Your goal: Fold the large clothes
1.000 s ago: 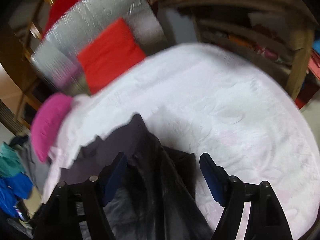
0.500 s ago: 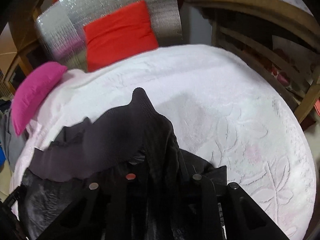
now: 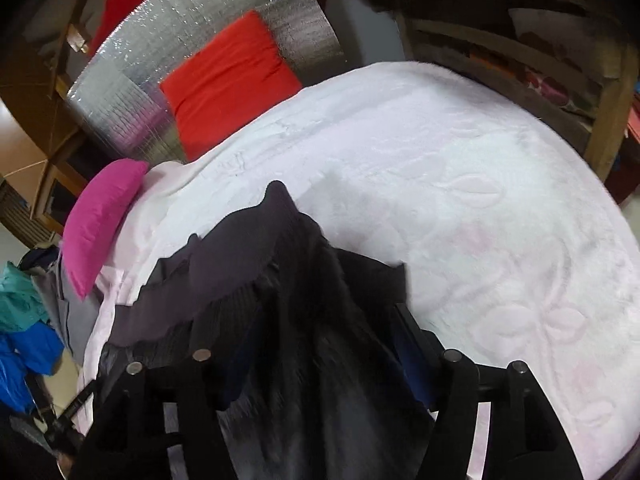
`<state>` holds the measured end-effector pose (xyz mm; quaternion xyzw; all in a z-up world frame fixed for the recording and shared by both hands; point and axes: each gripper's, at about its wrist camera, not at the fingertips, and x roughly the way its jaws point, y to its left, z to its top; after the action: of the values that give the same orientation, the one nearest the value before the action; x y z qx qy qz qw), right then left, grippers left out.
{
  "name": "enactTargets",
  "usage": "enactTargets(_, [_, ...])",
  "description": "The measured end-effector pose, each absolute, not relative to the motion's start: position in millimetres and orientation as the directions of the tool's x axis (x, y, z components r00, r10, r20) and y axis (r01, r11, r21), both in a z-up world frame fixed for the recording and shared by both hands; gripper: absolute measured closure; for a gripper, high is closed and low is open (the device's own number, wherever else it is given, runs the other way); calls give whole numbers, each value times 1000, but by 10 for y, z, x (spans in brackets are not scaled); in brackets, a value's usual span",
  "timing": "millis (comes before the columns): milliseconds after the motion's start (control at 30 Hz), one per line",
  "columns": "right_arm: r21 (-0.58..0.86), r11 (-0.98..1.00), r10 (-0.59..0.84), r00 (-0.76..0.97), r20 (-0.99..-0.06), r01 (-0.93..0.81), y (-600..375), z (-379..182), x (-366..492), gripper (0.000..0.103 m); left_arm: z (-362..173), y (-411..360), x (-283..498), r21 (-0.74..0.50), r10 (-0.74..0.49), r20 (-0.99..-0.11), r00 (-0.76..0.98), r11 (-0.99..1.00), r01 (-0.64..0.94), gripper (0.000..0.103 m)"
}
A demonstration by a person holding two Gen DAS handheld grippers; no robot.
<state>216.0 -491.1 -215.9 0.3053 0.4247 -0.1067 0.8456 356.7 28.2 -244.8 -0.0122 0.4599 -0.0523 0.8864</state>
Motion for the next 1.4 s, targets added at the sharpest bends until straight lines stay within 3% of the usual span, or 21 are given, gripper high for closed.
enactTargets(200, [495,750,157,609,-778,439,-5056,-2289,1622,35,-2405,507,3324,-70,-123,-820,559,991,114,37])
enactTargets(400, [561,715,242,604,-759,418,-4961,-2506,1429,36,-2497,648,3049,-165,-204,-836,509,979,121,37])
enactTargets(433, [534,736,215,605,-767,415,-4907,-2508,1422,38,-2525,651,3016,-187,-223,-836,502,975,121,37])
enactTargets(467, [514,749,195,604,-773,417,-4871,-2504,1421,51,-2572,646,3000,-205,-237,-840,487,972,120,37])
enactTargets(500, [481,768,164,596,-786,423,-4824,-2504,1429,58,-2607,639,2992,-205,-236,-846,478,972,115,37])
enactTargets(600, [454,779,105,624,-774,432,-4761,-2420,1387,71,-2680,681,3023,-185,-196,-853,484,980,72,37])
enactTargets(700, [451,803,58,703,-709,389,-4710,-2211,1288,72,-2666,688,3024,-150,-159,-847,508,987,58,36])
enactTargets(767, [436,803,62,671,-739,406,-4696,-2290,1325,72,-2727,616,3021,-93,-116,-866,486,993,72,36])
enactTargets(833, [429,782,87,602,-794,453,-4735,-2475,1395,69,-2719,591,2993,-74,-101,-868,486,994,75,36])
enactTargets(933, [532,719,143,653,-744,447,-4855,-2405,1281,67,-2617,643,2885,-93,-107,-850,516,994,53,36])
enactTargets(967, [558,699,155,667,-729,448,-4885,-2396,1240,54,-2576,681,2824,-111,-114,-843,526,993,38,36])
enactTargets(1000, [593,664,165,684,-710,455,-4932,-2389,1156,33,-2551,710,2760,-127,-123,-836,535,991,30,36])
enactTargets(1033, [632,621,169,709,-685,463,-4970,-2385,1039,30,-2506,744,2666,-156,-145,-820,554,987,28,36])
enactTargets(1200, [729,573,235,777,-584,375,-4831,-2308,713,30,-2444,709,2271,-274,-268,-763,588,958,81,31])
enactTargets(1400, [805,485,453,689,-566,341,-4361,-2636,804,30,-2742,430,2197,-401,-403,-815,416,911,98,28])
